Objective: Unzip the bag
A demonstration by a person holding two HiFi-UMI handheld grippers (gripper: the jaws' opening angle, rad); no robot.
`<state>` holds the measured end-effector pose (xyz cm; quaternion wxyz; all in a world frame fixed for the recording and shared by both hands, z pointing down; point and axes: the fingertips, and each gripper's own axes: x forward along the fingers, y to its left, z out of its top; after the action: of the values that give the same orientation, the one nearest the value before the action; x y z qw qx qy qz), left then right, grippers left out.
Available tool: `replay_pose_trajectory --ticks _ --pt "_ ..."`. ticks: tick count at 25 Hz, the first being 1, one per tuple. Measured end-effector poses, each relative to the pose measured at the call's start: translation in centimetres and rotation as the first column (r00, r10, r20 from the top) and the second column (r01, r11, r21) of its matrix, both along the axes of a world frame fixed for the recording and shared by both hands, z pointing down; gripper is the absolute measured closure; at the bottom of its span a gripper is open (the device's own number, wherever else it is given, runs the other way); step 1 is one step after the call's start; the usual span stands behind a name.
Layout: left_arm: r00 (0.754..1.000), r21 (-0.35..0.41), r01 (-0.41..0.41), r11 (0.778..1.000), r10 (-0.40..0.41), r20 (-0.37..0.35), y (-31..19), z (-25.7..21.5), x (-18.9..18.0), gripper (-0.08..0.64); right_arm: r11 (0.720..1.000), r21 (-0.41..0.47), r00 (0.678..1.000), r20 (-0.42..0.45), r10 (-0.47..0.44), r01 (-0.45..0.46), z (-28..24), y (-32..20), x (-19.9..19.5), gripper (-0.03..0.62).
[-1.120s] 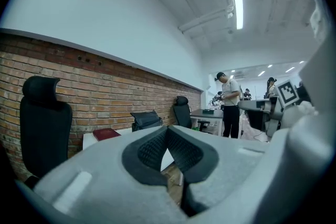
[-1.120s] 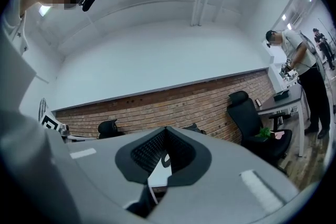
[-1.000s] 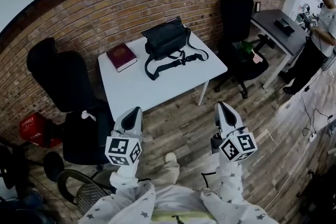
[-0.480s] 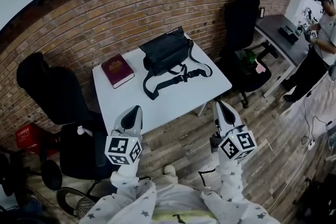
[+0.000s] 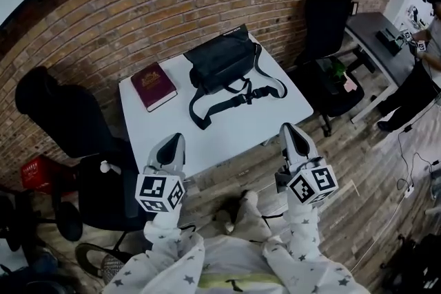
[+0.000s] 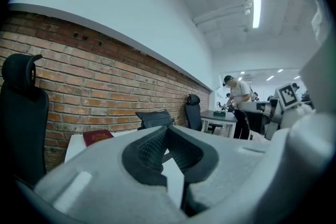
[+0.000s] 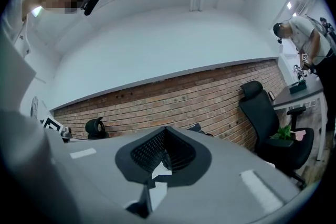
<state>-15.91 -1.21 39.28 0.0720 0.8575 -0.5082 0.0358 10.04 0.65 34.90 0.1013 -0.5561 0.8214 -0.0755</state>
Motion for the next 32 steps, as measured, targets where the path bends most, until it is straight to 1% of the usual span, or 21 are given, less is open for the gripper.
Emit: replay_pose_trajectory --ticks 4,9,13,15,19,23,27,32 --pt "0.999 -0.017 0.039 0.999 -0.039 0.0 -2.0 0.7 -0.5 0.561 0.999 -0.011 0.999 0.002 -0.04 0.04 0.7 -3.1 -0.5 0.584" --pt "0.996 -0.031 0.085 0.996 -0.085 -0.006 -5.9 1.1 -0.5 0.561 0.994 -0.037 0.995 -0.002 -0.098 0.098 1.6 -8.9 -1.0 0.584" --pt "0.993 -0.051 0.113 0.992 -0.114 -0.021 -9.7 1.4 0.0 0.56 0.985 -0.051 0.986 -0.009 -0.166 0.166 2.2 -14.0 -1.4 0.578" --pt "0.99 -0.063 0.135 0.989 -0.137 -0.03 -11.4 1.7 0.4 0.56 0.977 -0.064 0.979 -0.012 -0.205 0.204 2.5 -16.3 -1.7 0.563" --pt "0.984 -0.091 0.172 0.981 -0.176 -0.039 -14.1 2.5 1.1 0.558 0.958 -0.095 0.962 -0.009 -0.272 0.27 3.6 -20.1 -2.0 0.54" --pt "0.975 -0.102 0.216 0.971 -0.22 -0.033 -16.2 3.0 1.4 0.558 0.935 -0.125 0.942 -0.007 -0.337 0.333 5.0 -23.2 -2.6 0.527" --pt "0.964 -0.105 0.259 0.96 -0.264 -0.033 -17.9 3.4 1.3 0.54 0.903 -0.149 0.913 0.004 -0.408 0.404 6.3 -25.3 -3.8 0.516" --pt "0.957 -0.106 0.283 0.953 -0.287 -0.027 -19.9 3.7 1.4 0.522 0.859 -0.186 0.876 0.016 -0.482 0.477 8.0 -26.7 -5.8 0.499"
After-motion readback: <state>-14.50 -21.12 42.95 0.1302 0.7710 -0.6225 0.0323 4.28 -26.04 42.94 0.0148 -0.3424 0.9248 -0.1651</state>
